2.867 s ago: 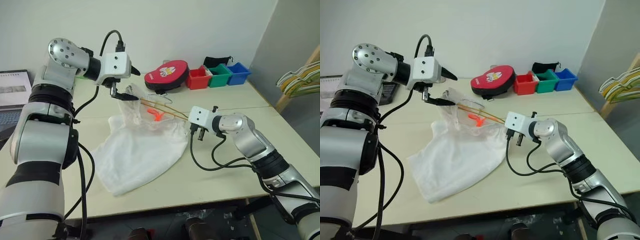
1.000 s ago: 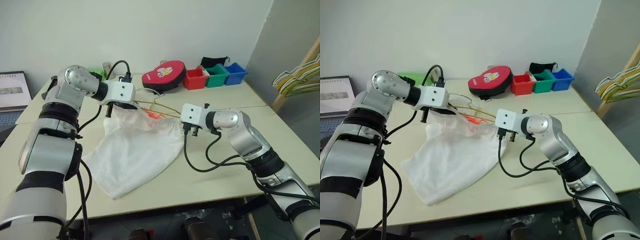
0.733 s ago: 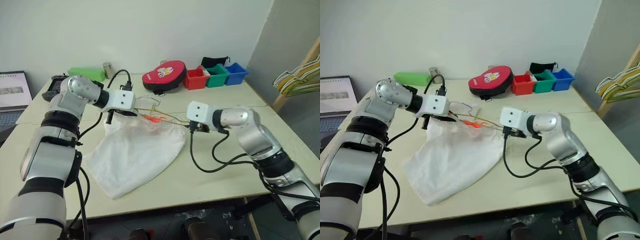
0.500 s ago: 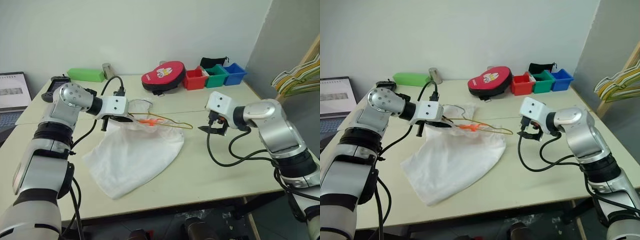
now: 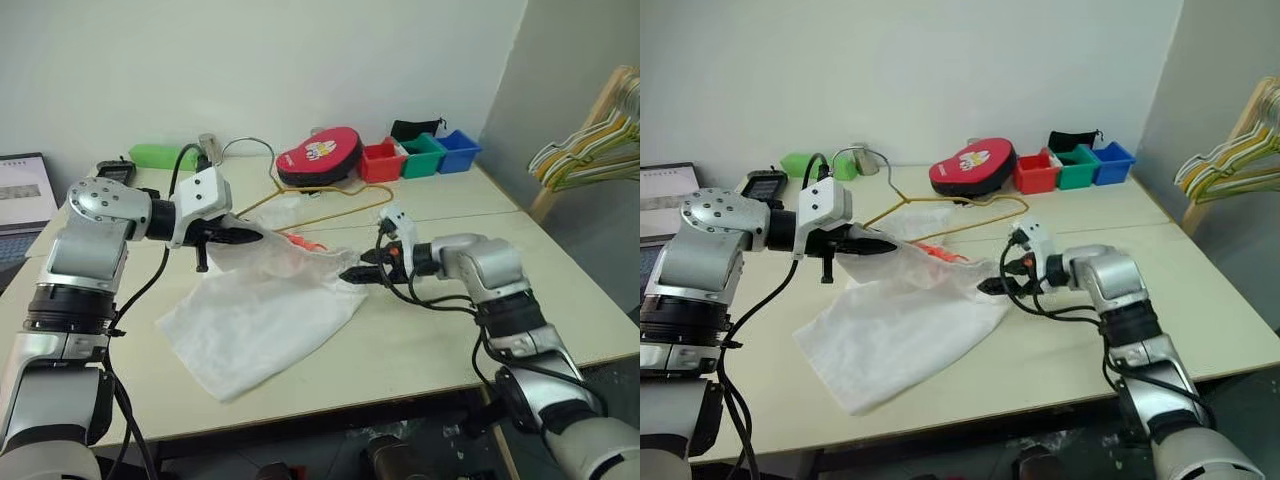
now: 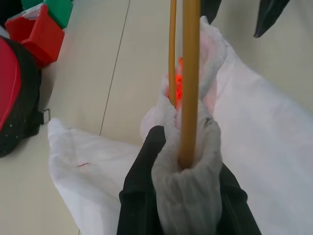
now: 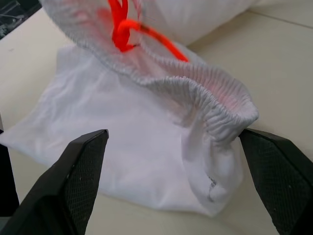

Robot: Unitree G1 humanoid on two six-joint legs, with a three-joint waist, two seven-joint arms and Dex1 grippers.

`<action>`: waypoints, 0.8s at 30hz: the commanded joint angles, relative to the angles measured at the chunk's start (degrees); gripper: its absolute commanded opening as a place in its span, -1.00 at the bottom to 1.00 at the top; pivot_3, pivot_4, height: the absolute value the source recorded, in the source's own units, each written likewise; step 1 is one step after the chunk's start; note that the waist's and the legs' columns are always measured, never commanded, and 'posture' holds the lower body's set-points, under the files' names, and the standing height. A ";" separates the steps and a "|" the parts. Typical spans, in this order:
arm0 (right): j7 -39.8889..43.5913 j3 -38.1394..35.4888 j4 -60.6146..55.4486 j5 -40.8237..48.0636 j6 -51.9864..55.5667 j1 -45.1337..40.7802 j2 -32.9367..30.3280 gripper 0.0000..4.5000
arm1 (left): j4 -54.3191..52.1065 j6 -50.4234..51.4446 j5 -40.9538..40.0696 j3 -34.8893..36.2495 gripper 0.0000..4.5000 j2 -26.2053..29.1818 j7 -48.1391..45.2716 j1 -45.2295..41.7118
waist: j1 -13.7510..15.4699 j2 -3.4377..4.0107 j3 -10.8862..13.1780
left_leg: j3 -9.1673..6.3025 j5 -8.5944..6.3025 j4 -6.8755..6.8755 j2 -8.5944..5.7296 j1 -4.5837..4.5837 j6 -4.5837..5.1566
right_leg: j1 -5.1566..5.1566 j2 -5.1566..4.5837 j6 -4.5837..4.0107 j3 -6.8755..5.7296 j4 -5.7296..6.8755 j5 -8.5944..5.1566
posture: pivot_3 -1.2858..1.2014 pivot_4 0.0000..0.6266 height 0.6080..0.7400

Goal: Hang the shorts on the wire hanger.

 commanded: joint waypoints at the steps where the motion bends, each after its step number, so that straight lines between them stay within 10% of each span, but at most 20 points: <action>1: -1.32 -0.76 4.79 0.55 -3.41 -3.02 0.84 0.99 | -3.58 1.17 -1.80 2.85 -0.98 1.86 1.49 0.67 | 0.29 0.00 0.00 | 0.01 0.00 -0.02 0.00 0.01 0.00 | 0.00 0.01 0.00 0.01 0.00 0.00 | 0.03 -1.00 1.00; 16: -1.59 -1.13 12.10 2.06 -7.20 -5.26 1.92 0.99 | -4.06 1.03 -2.59 2.31 -0.98 2.10 3.25 1.10 | 1.57 0.02 0.01 | 0.06 0.00 -0.09 -0.01 -0.01 0.00 | -0.01 0.00 -0.01 0.05 -0.08 0.01 | 0.03 -1.00 1.00; 24: -1.14 -1.68 8.34 4.33 -3.90 -4.22 -0.07 0.09 | -3.10 -0.44 -2.19 1.97 -0.98 2.20 3.53 1.33 | 1.58 0.02 0.01 | 0.06 0.00 -0.11 0.00 -0.02 0.00 | -0.02 0.00 -0.01 0.05 -0.12 0.00 | 0.03 -1.00 1.00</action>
